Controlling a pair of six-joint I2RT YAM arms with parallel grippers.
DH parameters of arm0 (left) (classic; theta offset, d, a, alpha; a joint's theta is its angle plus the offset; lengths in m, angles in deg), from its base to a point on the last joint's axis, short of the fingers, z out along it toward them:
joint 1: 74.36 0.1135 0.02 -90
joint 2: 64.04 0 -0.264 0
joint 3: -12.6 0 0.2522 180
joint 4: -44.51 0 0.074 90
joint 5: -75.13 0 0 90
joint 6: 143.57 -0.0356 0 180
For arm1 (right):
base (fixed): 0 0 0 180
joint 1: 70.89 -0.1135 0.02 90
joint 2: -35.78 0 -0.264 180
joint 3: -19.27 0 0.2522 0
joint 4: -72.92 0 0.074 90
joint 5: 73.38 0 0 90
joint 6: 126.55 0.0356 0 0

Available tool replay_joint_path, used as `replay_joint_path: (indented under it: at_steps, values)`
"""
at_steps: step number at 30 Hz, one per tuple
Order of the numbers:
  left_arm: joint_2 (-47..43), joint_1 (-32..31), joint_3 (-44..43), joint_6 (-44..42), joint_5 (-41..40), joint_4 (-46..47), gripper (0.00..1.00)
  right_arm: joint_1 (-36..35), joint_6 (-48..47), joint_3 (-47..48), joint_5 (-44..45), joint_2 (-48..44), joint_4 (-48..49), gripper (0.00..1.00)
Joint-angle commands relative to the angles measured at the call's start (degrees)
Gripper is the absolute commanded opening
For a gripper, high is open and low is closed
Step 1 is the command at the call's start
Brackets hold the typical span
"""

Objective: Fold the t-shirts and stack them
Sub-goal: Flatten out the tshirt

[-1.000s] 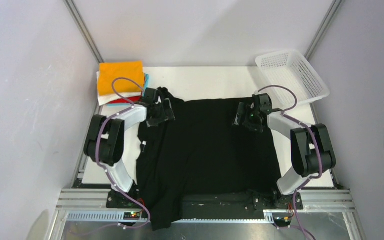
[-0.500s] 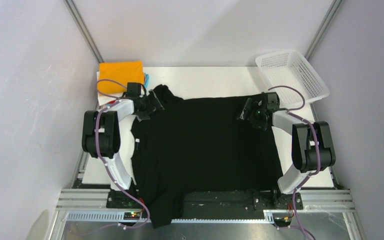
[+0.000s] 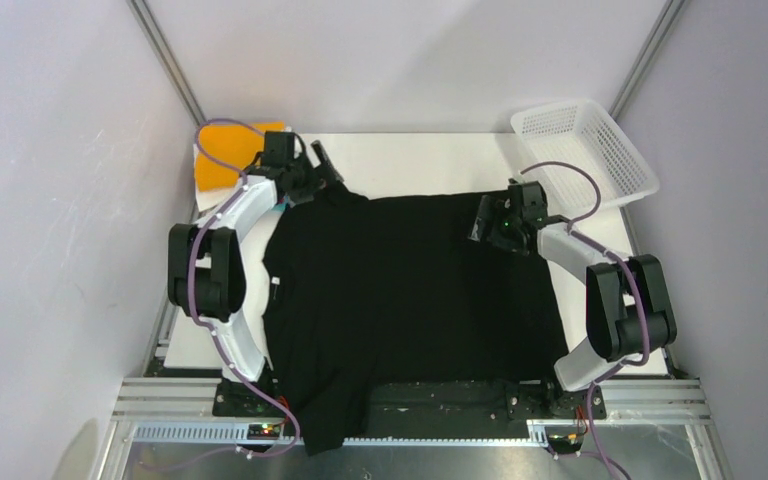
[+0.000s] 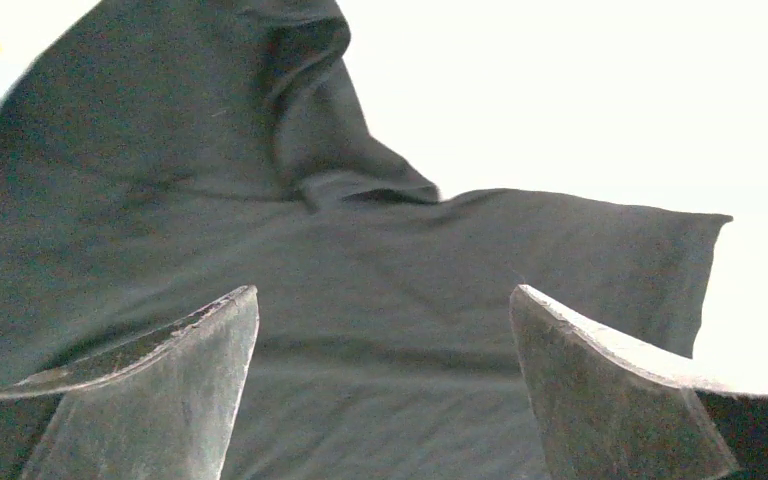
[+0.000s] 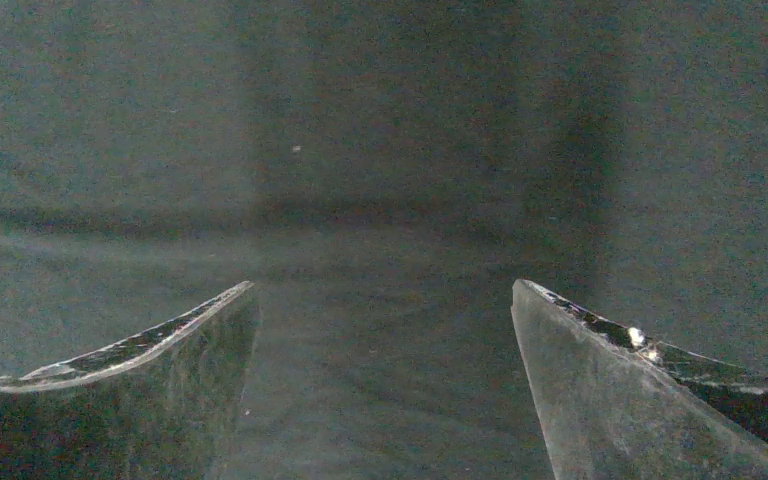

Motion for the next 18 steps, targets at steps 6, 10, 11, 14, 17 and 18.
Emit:
replay_joint_path:
  at_steps: [6,10,11,14,17,18]
  values:
    - [9.50,-3.59,-12.03,7.27,-2.67,0.97,1.00,-6.67,-1.38,2.24,2.60,-0.84,-0.37,1.00]
    - [13.81,-4.54,-14.79,8.91,-1.87,1.00,1.00,-7.09,-0.67,2.17,1.67,0.55,0.02,0.99]
    - [14.19,-4.63,-14.68,9.24,-2.22,1.01,1.00,-7.04,-0.65,2.20,1.46,0.91,0.03,0.99]
    - [14.82,-4.73,-13.12,9.39,-3.78,0.98,1.00,-6.98,-0.66,2.16,1.38,1.71,0.07,0.99]
    - [14.96,-4.73,-11.81,9.86,-5.21,1.20,1.00,-6.70,-0.67,2.18,1.42,2.34,-0.01,0.99]
    - [15.11,-4.75,-11.72,10.12,-5.58,1.44,1.00,-6.53,-0.70,2.21,1.33,2.61,0.02,0.99]
